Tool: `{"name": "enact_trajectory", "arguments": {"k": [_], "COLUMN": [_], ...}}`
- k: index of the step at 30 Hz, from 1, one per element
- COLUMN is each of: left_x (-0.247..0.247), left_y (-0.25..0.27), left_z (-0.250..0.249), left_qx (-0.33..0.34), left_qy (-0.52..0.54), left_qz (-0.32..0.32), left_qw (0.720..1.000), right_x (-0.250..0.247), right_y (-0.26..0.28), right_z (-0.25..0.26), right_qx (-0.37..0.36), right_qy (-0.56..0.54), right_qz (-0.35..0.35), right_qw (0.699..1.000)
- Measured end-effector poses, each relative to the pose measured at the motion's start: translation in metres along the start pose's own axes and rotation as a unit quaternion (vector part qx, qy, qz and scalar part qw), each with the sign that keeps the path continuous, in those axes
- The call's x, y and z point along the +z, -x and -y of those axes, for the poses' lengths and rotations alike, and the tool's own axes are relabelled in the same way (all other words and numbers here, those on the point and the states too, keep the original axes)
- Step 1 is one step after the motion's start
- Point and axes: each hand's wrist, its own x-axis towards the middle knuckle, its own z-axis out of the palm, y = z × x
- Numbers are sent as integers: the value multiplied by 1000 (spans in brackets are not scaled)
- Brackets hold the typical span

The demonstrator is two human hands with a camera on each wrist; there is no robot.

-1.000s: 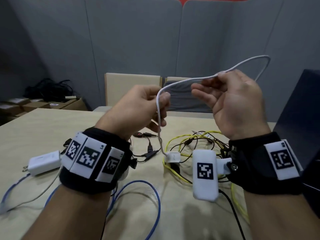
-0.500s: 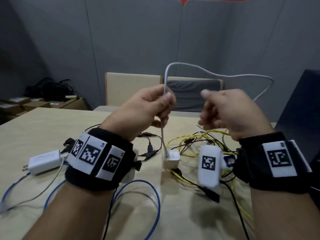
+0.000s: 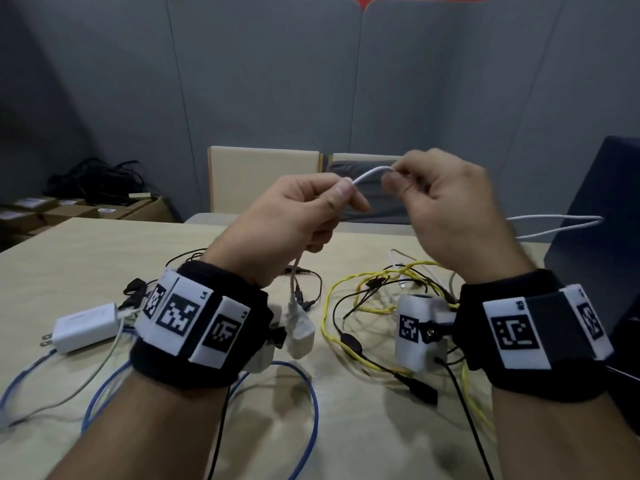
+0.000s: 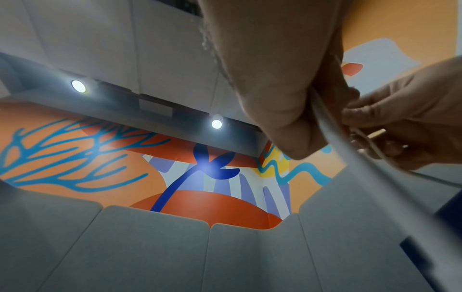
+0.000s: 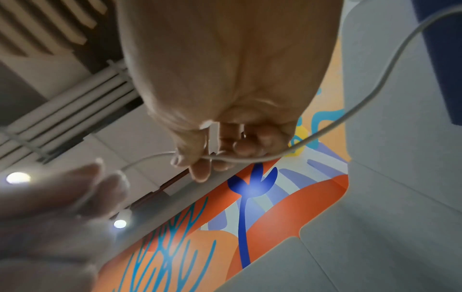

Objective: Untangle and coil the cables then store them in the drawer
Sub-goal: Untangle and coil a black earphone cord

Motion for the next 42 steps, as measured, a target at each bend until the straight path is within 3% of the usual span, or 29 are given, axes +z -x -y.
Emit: {"name": "enact_trajectory", "arguments": {"k": [2,5,7,13,18,20,24,28,31,34,38,42], "left_x": [-2,3,5,5,3,0,4,10,9,5,0,1], "left_y": [0,0,0,4,0,0,2,1,1,-2,-4,-4], "left_z": [1,5,6,4,-3,-4,3,6,1,-6,-11,-11], "left_qx": [-9,-41,-51,-65,-16,-5,-49,-68,-25,28,38,43], "left_qy": [9,0,31,146,257,240,137,102,157,262,370,413], "left_qz": [-4,34,57,119,72,62,105,123,83,-3,-57,-95], "left_qw": [1000,999,997,980,963,969,984,985,984,965,926,905], "right_x": [-5,-10,-13,-9,2,2,-10,-15,-12,-5,5,4], "right_y": [-1,-3,-4,-4,-1,-1,-4,-5,-3,1,6,8], "right_z": [-1,1,0,-9,-19,-18,-14,-14,-15,-14,-6,3], "right_qx": [18,52,69,121,154,156,142,135,140,150,128,99], "right_qy": [-18,-44,-43,-70,-56,-58,-73,-80,-56,-10,12,13], "right_qz": [-37,-133,-160,-156,-88,-99,-174,-197,-137,-1,174,250], "right_qw": [999,989,984,978,982,981,972,968,979,989,976,963]}}
